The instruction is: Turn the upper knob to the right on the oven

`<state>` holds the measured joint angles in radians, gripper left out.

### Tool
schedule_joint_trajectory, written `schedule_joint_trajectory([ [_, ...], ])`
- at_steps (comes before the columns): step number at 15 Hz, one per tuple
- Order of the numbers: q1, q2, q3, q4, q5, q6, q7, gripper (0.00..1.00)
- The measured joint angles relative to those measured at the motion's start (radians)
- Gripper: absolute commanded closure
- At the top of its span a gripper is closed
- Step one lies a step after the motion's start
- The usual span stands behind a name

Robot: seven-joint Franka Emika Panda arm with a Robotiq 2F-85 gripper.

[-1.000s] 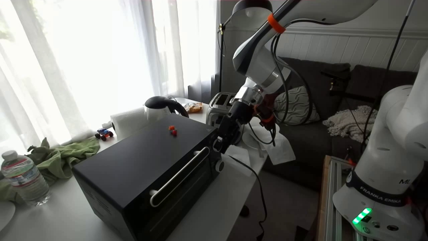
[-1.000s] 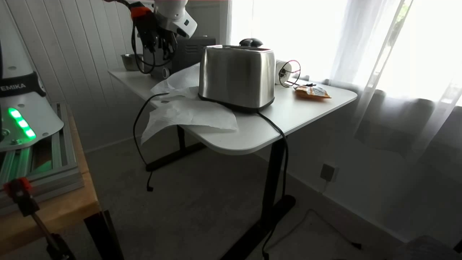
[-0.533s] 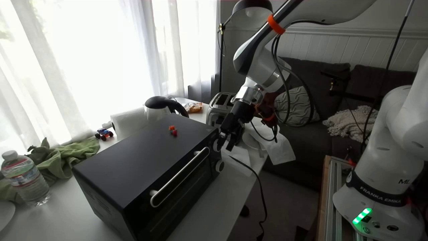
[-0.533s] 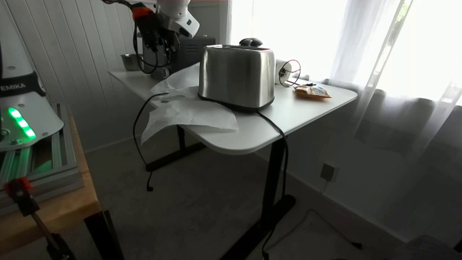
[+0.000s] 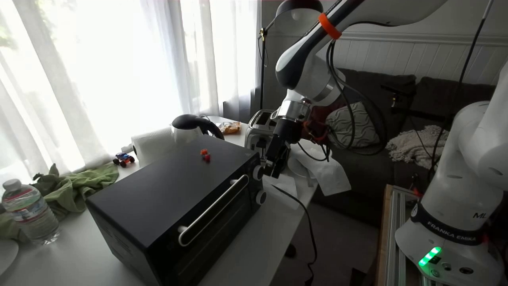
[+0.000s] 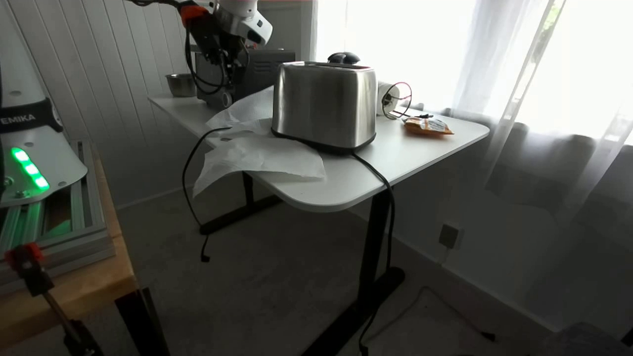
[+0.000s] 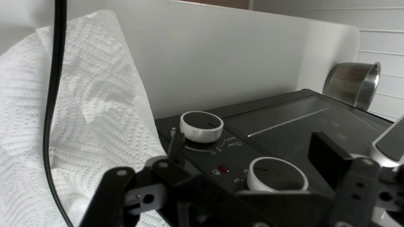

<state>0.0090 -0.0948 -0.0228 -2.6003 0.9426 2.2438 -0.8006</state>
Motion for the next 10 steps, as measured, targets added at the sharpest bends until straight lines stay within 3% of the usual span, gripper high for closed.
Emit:
schedule_joint_trajectory([
  [5, 0.017, -0.076, 0.045, 0.011, -0.16, 0.0, 0.185, 0.0],
  [10, 0.036, -0.156, 0.091, 0.021, -0.427, 0.001, 0.422, 0.0],
])
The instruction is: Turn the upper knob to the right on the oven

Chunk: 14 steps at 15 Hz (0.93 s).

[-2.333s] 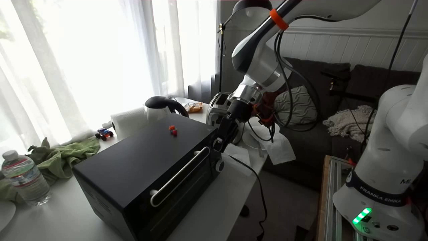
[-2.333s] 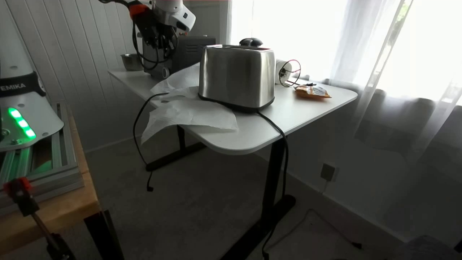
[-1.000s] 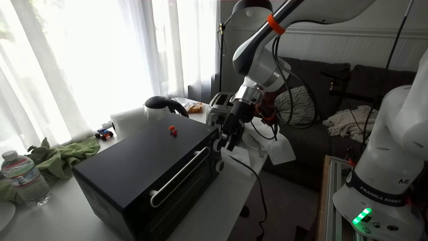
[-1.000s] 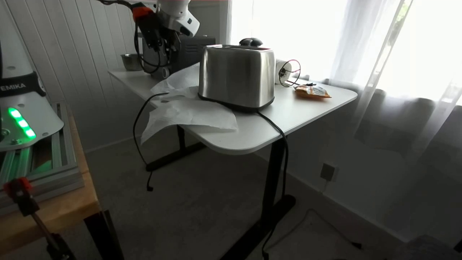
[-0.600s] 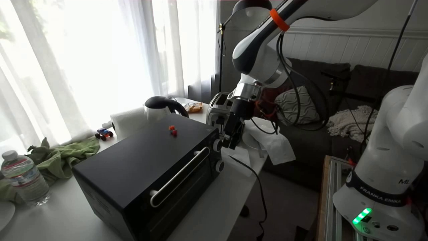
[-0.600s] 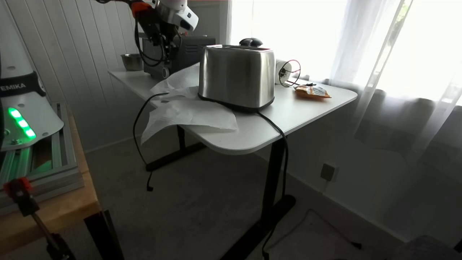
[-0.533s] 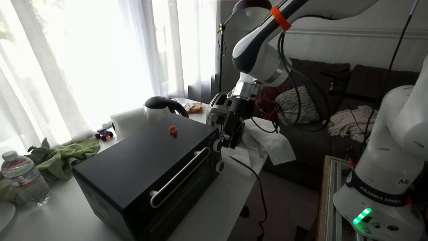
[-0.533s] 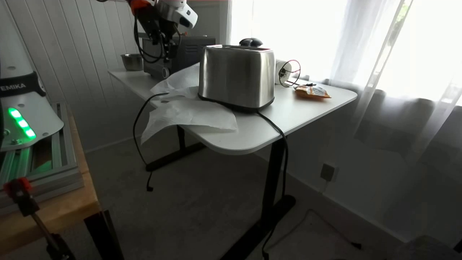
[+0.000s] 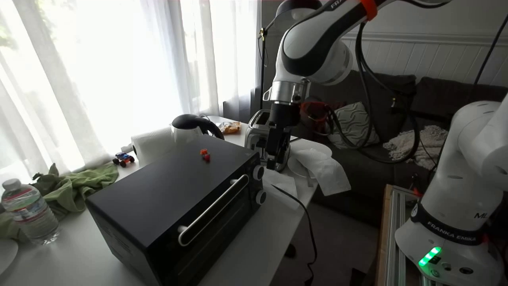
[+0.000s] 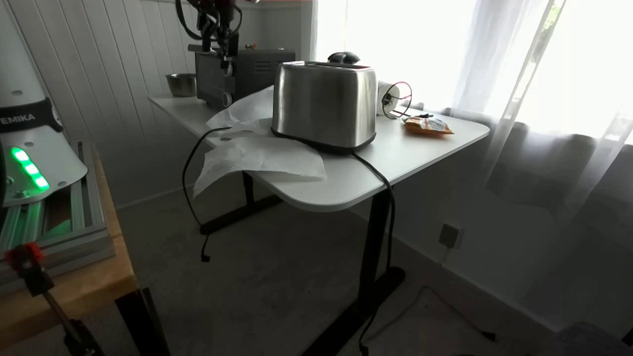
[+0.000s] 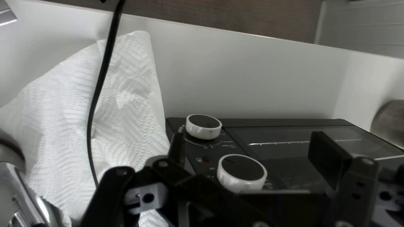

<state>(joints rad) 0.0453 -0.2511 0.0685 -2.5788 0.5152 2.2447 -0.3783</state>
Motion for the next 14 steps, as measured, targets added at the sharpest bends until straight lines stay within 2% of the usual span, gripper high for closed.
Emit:
schedule_joint_trajectory([
  [6, 0.026, -0.057, 0.033, 0.017, -0.24, 0.0, 0.177, 0.0],
  [14, 0.061, -0.106, 0.069, 0.045, -0.387, -0.001, 0.256, 0.0],
])
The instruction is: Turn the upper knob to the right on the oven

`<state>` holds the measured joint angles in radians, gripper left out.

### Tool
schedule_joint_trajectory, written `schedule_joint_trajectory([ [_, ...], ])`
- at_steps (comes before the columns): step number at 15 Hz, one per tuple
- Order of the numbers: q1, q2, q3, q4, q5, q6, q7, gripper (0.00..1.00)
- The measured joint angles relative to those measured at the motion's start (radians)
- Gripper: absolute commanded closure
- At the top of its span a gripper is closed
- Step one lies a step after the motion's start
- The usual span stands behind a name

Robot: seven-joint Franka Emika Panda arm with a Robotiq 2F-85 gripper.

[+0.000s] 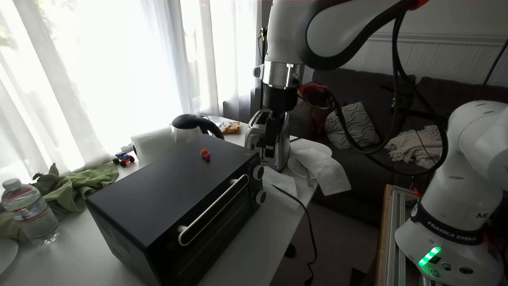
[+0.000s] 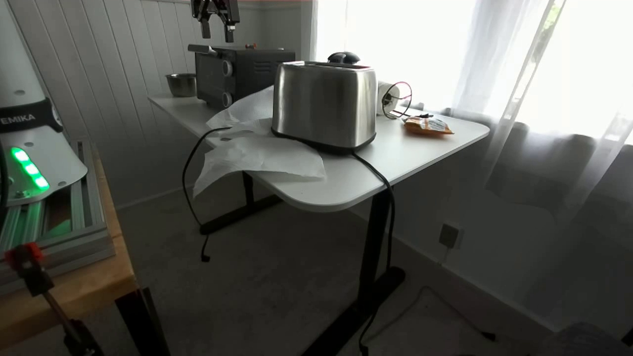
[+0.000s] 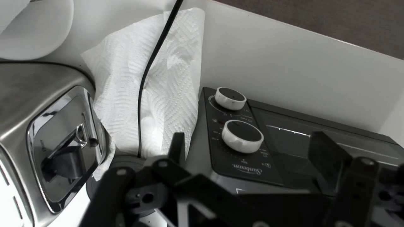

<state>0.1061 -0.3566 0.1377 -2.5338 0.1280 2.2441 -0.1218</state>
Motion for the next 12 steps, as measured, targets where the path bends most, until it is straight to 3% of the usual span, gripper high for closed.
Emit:
schedule_joint_trajectory([
  [12, 0.073, -0.12, 0.002, -0.002, -0.03, 0.084, -0.027, 0.0],
])
